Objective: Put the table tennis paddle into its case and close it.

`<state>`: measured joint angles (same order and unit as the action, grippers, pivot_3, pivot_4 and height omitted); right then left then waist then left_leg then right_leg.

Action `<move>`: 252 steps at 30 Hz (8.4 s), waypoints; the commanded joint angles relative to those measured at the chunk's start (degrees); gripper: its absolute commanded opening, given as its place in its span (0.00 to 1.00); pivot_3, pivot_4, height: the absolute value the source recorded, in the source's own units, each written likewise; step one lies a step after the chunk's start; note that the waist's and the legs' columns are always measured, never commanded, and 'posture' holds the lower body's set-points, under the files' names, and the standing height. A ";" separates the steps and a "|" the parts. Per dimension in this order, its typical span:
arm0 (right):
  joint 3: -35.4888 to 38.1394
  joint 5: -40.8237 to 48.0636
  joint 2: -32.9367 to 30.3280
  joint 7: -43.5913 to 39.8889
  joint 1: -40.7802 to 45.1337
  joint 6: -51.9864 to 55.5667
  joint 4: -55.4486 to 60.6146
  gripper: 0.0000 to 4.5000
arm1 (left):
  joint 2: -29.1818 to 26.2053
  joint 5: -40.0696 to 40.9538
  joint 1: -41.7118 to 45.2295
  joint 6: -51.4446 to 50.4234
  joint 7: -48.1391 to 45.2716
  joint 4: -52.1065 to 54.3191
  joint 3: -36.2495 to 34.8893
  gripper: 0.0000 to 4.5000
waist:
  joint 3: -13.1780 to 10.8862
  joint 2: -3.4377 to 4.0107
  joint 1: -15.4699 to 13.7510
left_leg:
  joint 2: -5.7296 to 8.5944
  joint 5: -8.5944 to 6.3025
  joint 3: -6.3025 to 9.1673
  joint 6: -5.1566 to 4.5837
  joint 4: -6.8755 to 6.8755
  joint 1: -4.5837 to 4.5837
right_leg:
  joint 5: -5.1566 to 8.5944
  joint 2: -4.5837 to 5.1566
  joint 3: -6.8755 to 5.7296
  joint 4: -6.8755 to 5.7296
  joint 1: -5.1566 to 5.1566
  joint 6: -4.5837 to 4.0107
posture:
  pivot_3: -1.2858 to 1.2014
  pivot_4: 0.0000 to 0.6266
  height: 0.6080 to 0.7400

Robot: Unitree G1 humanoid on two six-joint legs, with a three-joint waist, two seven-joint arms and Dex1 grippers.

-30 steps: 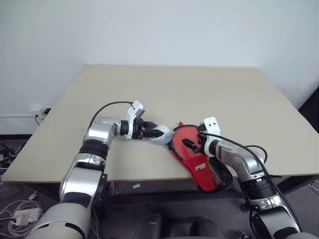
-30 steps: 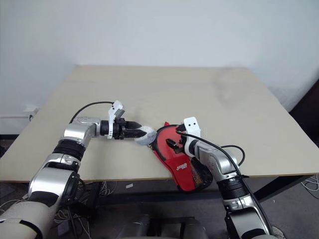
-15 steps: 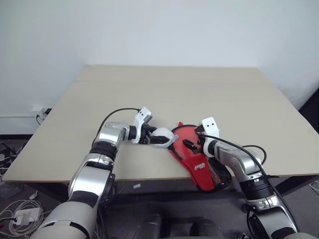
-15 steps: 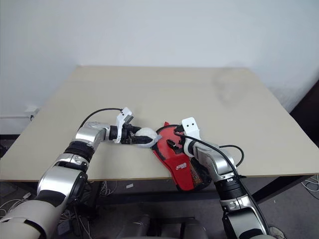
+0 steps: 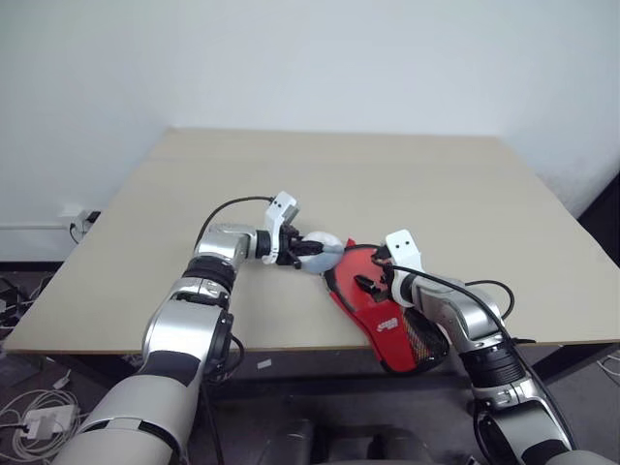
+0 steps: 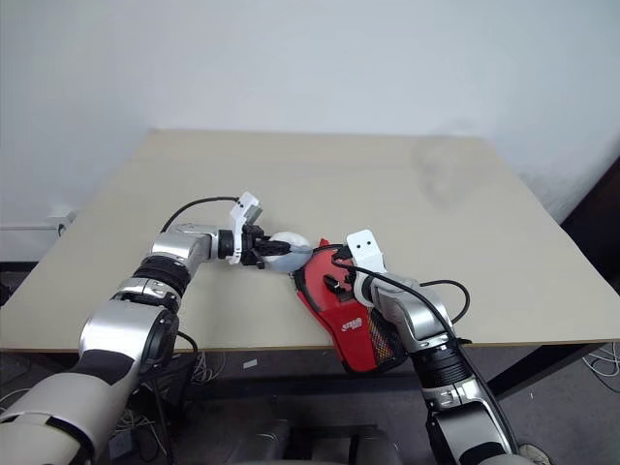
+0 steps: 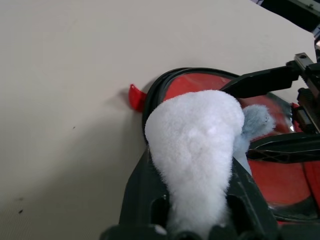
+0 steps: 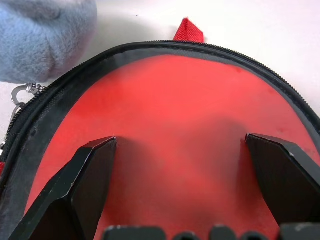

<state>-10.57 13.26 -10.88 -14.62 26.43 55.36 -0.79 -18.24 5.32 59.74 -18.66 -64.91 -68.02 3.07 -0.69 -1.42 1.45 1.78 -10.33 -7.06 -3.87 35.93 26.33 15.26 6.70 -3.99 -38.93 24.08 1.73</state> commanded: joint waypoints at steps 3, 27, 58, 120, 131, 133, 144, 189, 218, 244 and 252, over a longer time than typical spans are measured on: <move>-1.22 -0.11 0.91 -0.75 -3.31 7.22 -4.65 1.00 | 0.17 0.19 6.01 3.65 4.13 -1.13 -2.60 0.07 | 0.20 -0.31 -0.05 | -0.01 0.00 0.03 0.00 0.02 0.00 | 0.00 -0.02 -0.04 0.00 -0.02 0.00 | 0.52 0.00 0.71; -4.56 -3.72 -0.31 -1.44 -5.16 7.19 -0.61 1.00 | 12.51 -6.61 13.71 13.79 34.54 -8.73 -4.93 0.07 | 0.66 -0.53 -0.18 | 0.04 -0.01 0.02 -0.01 -0.06 0.00 | 0.00 0.00 -0.04 0.00 0.01 0.00 | 0.52 0.00 0.71; -3.95 -5.83 -1.07 -1.92 -4.08 4.86 -1.15 1.00 | 12.92 -3.68 11.09 11.24 8.85 -6.41 -8.31 0.84 | 0.80 -0.32 -0.11 | 0.00 -0.07 0.06 -0.11 0.09 0.01 | 0.00 0.07 -0.04 0.02 -0.04 0.00 | 0.52 0.00 0.71; 11.75 7.14 -0.12 -7.13 10.21 6.60 -4.01 1.00 | 9.52 -3.02 -16.71 -5.16 0.69 31.46 13.52 0.84 | 0.30 0.74 0.06 | 0.39 -0.20 -0.14 -0.34 0.20 0.14 | -0.04 0.21 0.11 -0.07 0.05 0.05 | 0.52 0.00 0.71; 13.93 5.37 0.63 -3.98 9.08 -1.40 -8.23 0.43 | 9.27 -4.11 -16.38 -6.02 3.09 29.89 14.14 0.85 | 0.34 0.80 0.07 | 0.47 0.01 -0.14 0.02 -0.10 0.12 | -0.04 0.22 0.10 -0.12 0.17 0.05 | 0.52 0.00 0.71; 14.40 5.51 0.71 -3.37 9.25 -2.40 -7.63 0.30 | 8.91 -4.67 -16.55 -5.70 3.46 29.38 14.72 0.85 | 0.35 0.82 0.08 | 0.48 0.03 -0.14 0.06 -0.13 0.11 | -0.04 0.22 0.11 -0.12 0.18 0.05 | 0.52 0.00 0.71; 16.99 2.65 0.95 4.21 13.06 -9.81 -14.65 0.01 | 8.70 -4.49 -16.96 -6.09 4.33 29.21 15.33 0.85 | 0.38 0.87 0.04 | 0.69 0.36 -0.16 0.60 -0.73 -0.10 | -0.07 0.43 0.14 -0.11 0.23 0.00 | 0.52 0.00 0.71; 37.91 16.15 -51.03 -31.64 -48.04 11.11 46.60 0.00 | 12.47 -4.62 -14.73 -3.17 4.63 21.81 16.07 0.85 | 0.33 1.26 -3.05 | 0.66 -1.37 1.44 -3.24 1.94 0.10 | 0.38 0.89 -0.97 0.55 -1.75 1.18 | 0.52 0.00 0.71; 38.92 11.54 -45.28 -47.64 -70.79 -9.48 60.78 0.00 | 13.62 -4.71 -13.00 -1.59 5.72 18.37 14.99 0.85 | 0.36 1.31 -4.07 | 0.96 -2.38 0.07 -0.32 1.42 -1.16 | 0.20 3.30 -1.87 1.28 -2.23 1.62 | 0.52 0.00 0.71; 9.08 21.14 -45.33 -39.11 -29.85 0.81 59.58 0.00 | 14.18 -5.27 -12.02 -1.96 6.04 17.68 14.59 0.85 | 0.35 1.69 -5.35 | 2.13 -6.70 6.26 -4.14 5.58 -2.73 | -1.41 2.52 -1.73 2.38 -2.61 3.77 | 0.52 0.00 0.71; 7.38 25.00 -51.84 -40.24 -24.89 -0.34 60.79 0.00 | 14.46 -5.42 -11.32 -1.93 6.09 17.18 14.18 0.85 | 0.35 1.72 -5.47 | 2.13 -6.69 6.23 -4.12 5.36 -2.76 | -1.44 2.39 -1.57 2.54 -2.49 3.73 | 0.52 0.00 0.71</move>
<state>-3.44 36.46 -61.49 -54.38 0.93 57.16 58.05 -3.89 1.22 48.62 -19.37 -59.23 -48.80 16.58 -0.34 0.30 -4.02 3.91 -17.02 -0.83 -7.99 41.27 23.58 13.81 9.09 -5.55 -36.33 21.59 5.45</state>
